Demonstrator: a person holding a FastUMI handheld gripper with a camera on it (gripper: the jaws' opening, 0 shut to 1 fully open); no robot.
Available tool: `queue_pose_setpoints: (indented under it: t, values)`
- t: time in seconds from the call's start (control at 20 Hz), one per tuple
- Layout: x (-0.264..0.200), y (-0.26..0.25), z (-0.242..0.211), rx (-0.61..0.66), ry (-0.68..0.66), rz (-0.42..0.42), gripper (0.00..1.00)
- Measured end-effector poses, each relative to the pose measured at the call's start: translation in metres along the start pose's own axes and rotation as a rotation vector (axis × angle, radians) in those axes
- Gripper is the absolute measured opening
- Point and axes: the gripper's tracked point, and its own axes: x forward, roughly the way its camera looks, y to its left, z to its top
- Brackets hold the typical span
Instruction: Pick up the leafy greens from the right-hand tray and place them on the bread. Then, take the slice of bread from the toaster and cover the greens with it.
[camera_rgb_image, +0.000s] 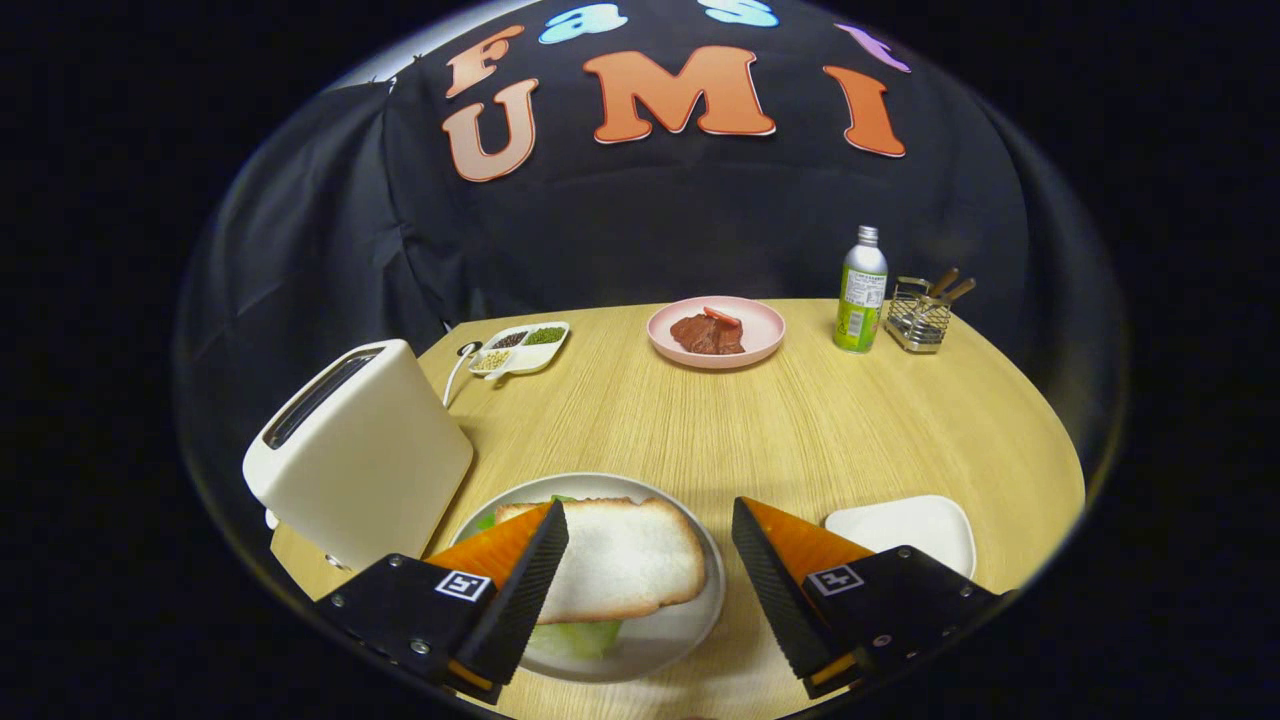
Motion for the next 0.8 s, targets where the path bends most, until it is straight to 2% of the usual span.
queue_pose_setpoints:
  t: [0.35,0.8]
  values:
    - [-0.044,-0.054,0.058,-0.043,-0.189,-0.070,0.99]
    - [-0.134,-0.139,0.125,-0.075,-0.407,-0.160,0.99]
